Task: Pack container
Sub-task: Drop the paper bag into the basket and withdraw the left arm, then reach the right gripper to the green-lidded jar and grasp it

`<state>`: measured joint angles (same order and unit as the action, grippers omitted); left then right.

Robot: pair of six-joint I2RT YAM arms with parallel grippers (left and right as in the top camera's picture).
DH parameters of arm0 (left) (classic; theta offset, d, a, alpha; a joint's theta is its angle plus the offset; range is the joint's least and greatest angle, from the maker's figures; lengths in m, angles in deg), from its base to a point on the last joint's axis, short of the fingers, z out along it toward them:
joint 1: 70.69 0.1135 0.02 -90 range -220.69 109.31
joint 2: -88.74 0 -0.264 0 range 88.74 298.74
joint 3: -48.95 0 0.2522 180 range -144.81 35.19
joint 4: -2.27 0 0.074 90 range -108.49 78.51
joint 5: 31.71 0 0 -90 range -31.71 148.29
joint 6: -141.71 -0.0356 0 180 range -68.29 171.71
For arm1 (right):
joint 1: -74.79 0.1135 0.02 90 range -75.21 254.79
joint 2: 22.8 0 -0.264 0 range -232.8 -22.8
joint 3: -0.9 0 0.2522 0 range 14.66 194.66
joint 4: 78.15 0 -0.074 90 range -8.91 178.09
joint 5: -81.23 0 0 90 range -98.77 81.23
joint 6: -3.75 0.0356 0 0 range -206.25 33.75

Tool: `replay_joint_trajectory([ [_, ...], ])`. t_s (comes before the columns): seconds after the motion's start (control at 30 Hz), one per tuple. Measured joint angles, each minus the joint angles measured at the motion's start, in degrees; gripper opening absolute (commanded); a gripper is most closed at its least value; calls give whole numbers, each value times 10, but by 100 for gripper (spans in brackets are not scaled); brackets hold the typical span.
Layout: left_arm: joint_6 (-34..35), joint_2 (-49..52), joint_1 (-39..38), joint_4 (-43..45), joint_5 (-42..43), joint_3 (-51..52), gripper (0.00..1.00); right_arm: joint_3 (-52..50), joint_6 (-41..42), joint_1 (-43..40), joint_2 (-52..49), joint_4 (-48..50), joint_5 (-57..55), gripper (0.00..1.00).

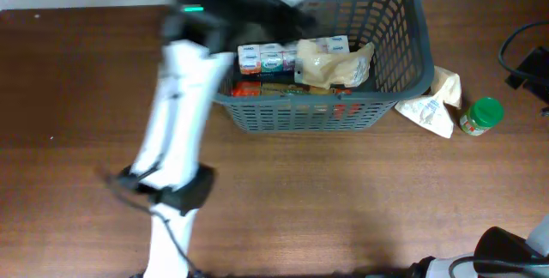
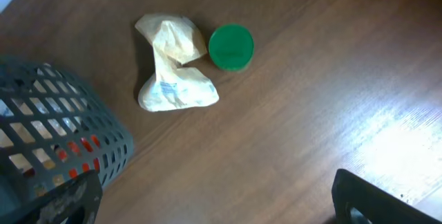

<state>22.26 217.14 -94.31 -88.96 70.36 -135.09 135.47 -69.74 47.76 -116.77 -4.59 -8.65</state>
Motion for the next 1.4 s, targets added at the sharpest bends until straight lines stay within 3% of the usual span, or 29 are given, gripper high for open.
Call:
replay_joint_trajectory([
  [0.07, 53, -55, 68, -15, -4, -17, 99, 0, 1, 0, 0, 10, 0, 100],
  [0.1, 80, -82, 111, -29, -7, -24, 99, 0, 0, 0, -1, 17, 0, 91],
  [0.13, 104, -102, 148, -44, -9, -30, 99, 0, 0, 0, -2, 20, 0, 89],
  [0.2, 144, -128, 215, -86, -11, -38, 99, 0, 4, 0, -6, 27, -7, 89],
  [0.3, 181, -133, 284, -151, -13, -31, 99, -12, 31, 0, -19, 37, -51, 100],
  [0.5, 208, -99, 382, -191, -25, 53, 99, -115, 64, 0, -65, 108, -106, 99],
  [0.8, 216, -98, 412, -192, -30, 88, 99, -256, 62, -2, -99, 239, -108, 99],
  [1.4, 216, -98, 412, -192, -30, 88, 99, -273, 133, -16, -181, 340, 24, 99],
])
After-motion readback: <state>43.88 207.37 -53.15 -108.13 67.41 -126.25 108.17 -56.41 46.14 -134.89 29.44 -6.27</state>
